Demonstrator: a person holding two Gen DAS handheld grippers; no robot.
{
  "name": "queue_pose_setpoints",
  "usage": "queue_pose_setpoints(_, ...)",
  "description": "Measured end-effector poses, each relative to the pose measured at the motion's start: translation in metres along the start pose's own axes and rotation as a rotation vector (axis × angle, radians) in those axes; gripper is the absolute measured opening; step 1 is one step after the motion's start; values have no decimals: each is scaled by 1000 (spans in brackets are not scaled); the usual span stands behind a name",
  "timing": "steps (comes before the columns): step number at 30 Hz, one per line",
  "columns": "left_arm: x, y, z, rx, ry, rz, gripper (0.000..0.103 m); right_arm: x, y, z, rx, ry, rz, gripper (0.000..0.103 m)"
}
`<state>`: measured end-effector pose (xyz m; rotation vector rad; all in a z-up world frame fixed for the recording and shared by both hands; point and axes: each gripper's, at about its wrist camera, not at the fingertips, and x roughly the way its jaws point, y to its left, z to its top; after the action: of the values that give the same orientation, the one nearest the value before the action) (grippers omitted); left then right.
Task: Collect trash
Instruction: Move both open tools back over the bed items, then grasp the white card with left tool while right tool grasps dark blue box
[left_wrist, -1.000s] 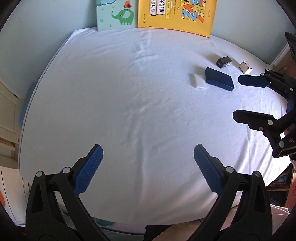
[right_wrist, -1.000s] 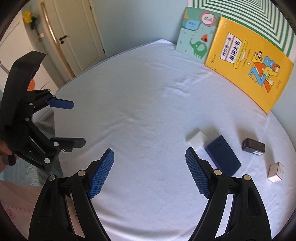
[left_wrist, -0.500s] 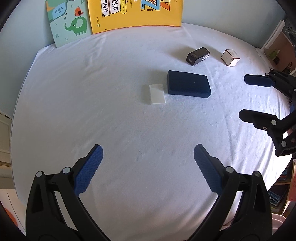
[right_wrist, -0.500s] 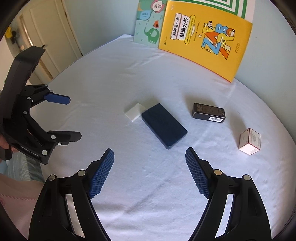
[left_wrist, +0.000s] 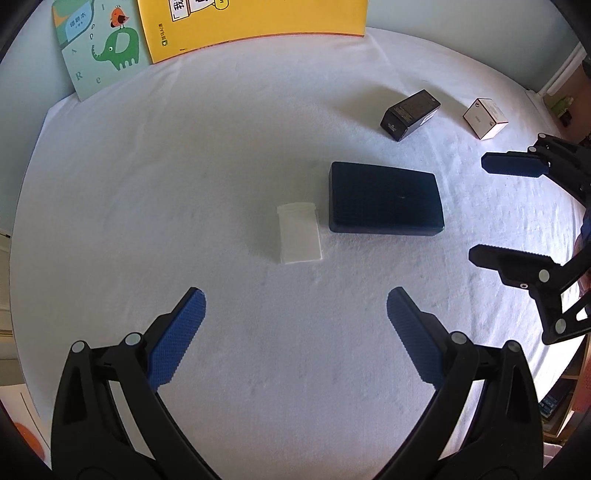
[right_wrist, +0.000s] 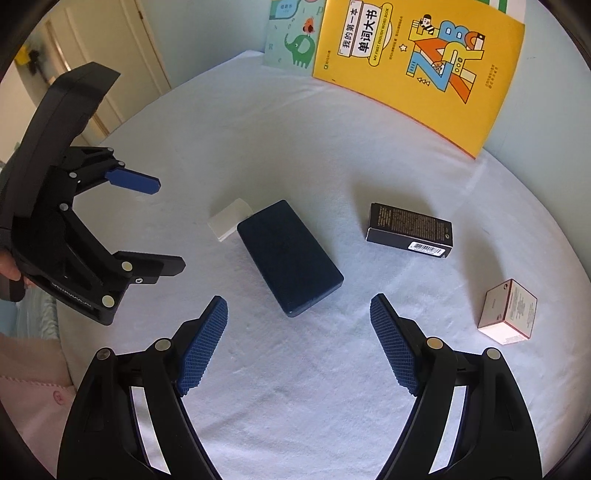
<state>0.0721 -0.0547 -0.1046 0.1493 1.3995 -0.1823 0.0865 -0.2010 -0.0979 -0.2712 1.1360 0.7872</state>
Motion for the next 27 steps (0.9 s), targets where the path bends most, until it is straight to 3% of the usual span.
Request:
queue_pose_setpoints(9,26,4,21,11,39,-13,96,32,-11,13,-50,39,33,78)
queue_pose_setpoints(20,45,9,22,38,53,-44,78,58,-15,19,-75,60,74,73)
queue_pose_setpoints(25,45,16,28,75,8,-7,51,66,-9,18,-114,55,54,71)
queue_pose_setpoints(27,45,20,31,73,3,-2,39,67,-8,20,-125,45,43,64)
